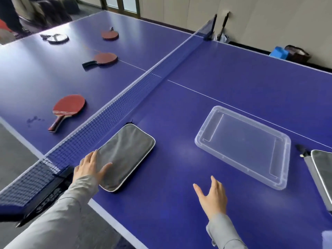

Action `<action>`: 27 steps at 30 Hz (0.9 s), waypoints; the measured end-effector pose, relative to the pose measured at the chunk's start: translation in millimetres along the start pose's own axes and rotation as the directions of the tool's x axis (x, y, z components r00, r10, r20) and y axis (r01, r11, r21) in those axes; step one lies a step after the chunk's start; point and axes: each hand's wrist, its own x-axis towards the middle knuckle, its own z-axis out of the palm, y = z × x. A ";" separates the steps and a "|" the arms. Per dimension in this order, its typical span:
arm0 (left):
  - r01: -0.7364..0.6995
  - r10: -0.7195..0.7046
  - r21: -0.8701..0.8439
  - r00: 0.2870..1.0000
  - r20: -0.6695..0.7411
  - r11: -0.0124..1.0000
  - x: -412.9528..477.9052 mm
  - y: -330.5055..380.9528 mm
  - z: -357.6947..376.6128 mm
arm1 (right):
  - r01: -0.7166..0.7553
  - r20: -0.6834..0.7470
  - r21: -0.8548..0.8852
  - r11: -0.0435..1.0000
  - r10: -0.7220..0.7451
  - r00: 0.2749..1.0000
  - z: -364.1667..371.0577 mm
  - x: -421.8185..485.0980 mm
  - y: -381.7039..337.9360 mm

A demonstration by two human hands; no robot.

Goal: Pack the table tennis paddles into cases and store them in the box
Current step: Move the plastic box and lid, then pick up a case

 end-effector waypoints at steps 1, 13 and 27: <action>-0.005 0.005 -0.006 1.000 0.019 1.000 15.0 -5.4 -3.6 | -0.008 0.002 0.027 1.000 0.008 1.000 11.7 -2.3 -18.2; 0.161 0.055 -0.401 0.878 0.475 0.902 145.7 -25.4 21.0 | -0.304 0.263 0.478 0.824 0.196 0.945 150.7 3.2 -206.2; 0.404 0.212 -0.711 0.766 0.607 0.575 140.1 6.7 -11.7 | -0.271 0.178 0.508 0.817 0.208 0.962 118.7 12.9 -227.8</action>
